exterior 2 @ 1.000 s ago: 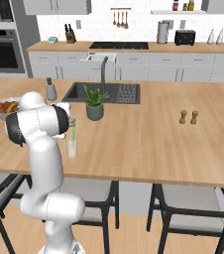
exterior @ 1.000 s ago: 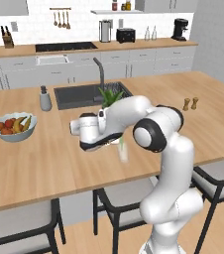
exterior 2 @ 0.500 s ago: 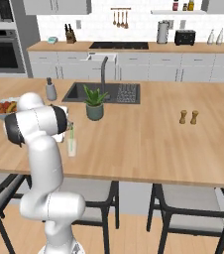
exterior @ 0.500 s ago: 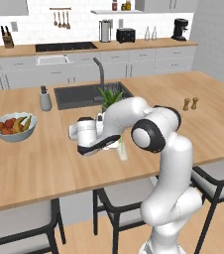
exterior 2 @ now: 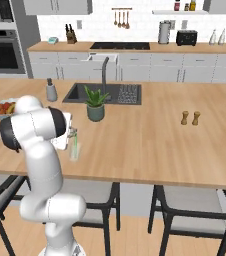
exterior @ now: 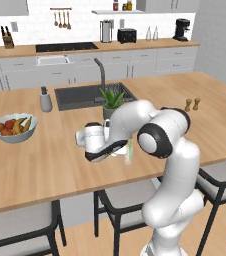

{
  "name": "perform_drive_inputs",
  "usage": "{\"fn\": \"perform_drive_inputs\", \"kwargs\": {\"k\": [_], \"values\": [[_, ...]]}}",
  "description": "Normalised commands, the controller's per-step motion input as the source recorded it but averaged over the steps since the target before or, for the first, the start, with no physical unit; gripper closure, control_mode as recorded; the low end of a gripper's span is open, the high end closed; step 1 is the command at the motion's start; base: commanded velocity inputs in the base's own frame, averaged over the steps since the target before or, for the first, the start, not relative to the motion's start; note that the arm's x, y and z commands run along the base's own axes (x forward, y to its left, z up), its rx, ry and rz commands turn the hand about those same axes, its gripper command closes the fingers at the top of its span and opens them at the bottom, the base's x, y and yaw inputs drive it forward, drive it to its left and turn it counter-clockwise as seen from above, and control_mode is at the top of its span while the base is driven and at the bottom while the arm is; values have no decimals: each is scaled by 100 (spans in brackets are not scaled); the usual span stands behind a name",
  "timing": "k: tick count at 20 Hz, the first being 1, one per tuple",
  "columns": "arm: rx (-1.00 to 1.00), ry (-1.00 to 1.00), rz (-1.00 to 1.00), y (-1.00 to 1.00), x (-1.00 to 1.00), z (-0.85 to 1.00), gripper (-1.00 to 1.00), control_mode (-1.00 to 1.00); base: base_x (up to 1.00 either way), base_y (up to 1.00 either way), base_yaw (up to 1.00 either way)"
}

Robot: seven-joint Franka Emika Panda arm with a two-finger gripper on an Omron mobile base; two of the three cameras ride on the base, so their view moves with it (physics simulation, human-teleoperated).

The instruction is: Take a straw from the drawer in front and place it inside the glass cup on the dining counter.

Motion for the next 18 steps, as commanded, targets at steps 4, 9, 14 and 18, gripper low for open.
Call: {"fn": "perform_drive_inputs", "kwargs": {"k": [4, 9, 14, 18], "values": [[0, 0, 0, -3, -37, -6, 100, -100, 0, 0, 0], [0, 0, 0, 0, -14, 0, -100, -100, 0, 0, 0], [0, 0, 0, 0, 0, 0, -100, -100, 0, 0, 0], [1, 0, 0, 0, -4, 0, -100, -100, 0, 0, 0]]}}
